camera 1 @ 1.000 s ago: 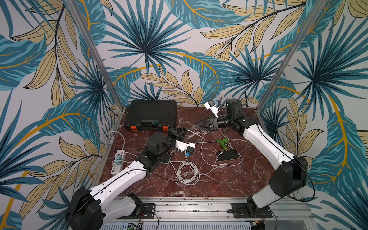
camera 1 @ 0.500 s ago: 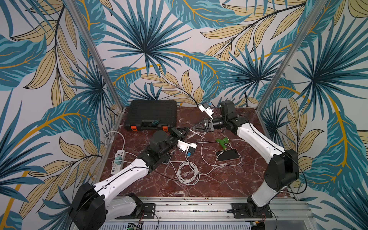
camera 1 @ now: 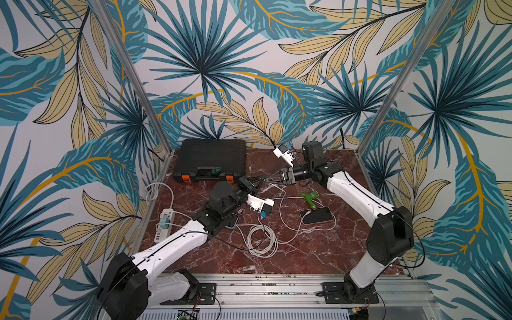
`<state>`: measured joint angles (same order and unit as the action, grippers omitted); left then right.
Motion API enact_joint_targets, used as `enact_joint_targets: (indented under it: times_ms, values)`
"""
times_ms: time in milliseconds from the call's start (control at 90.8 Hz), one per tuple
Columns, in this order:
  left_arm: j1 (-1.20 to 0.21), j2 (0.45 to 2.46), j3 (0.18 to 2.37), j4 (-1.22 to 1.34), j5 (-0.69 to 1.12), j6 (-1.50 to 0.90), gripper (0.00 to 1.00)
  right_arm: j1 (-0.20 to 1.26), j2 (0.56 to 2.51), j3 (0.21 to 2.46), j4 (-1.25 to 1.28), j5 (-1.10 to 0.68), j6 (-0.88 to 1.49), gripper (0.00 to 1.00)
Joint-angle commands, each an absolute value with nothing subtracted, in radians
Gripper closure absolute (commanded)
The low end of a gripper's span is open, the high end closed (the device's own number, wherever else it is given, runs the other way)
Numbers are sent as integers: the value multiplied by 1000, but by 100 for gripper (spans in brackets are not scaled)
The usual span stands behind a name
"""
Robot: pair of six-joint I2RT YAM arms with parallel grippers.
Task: Plug the charging cable into the phone
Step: Pick up the charging cable from the center of the board.
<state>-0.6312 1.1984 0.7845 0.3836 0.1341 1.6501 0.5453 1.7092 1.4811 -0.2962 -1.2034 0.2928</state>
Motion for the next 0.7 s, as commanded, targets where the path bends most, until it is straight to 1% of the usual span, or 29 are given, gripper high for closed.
enact_joint_targets:
  times_ms: [0,253,319,352,419,496,507,529,540,551,562,573,584,606,694]
  values:
    - [-628,1200,796,417,131,1647,100,554,1729,1472,-283,-1236,314,73]
    - [-627,1203,792,414,135,1649,99,556,1735,1477,-274,-1248,329,82]
    - [-627,1206,792,415,135,1646,96,556,1736,1481,-271,-1252,332,86]
    - [-627,1205,790,418,135,1642,92,557,1736,1483,-267,-1253,333,90]
    - [-627,1204,785,425,136,1626,81,556,1735,1486,-258,-1252,339,100]
    - [-628,1202,782,424,111,1588,65,554,1731,1487,-259,-1238,332,100]
    - [-628,1202,782,423,104,1585,61,555,1731,1488,-262,-1233,329,100]
    - [-628,1203,782,419,87,1570,45,555,1727,1489,-268,-1219,318,100]
    - [-628,1203,782,415,76,1562,35,554,1725,1489,-272,-1213,314,100]
    - [-628,1202,782,410,65,1547,20,553,1723,1489,-276,-1204,309,100]
    - [-627,1201,783,406,55,1529,10,552,1722,1489,-279,-1194,303,100]
    - [-627,1199,784,402,44,1503,5,551,1719,1489,-284,-1188,297,100]
    - [-627,1198,786,400,31,1477,3,550,1716,1488,-288,-1179,293,100]
    - [-627,1194,788,395,-1,1423,1,548,1711,1486,-294,-1162,283,100]
    - [-633,1147,770,363,-158,1192,0,527,1678,1450,-255,-1101,289,100]
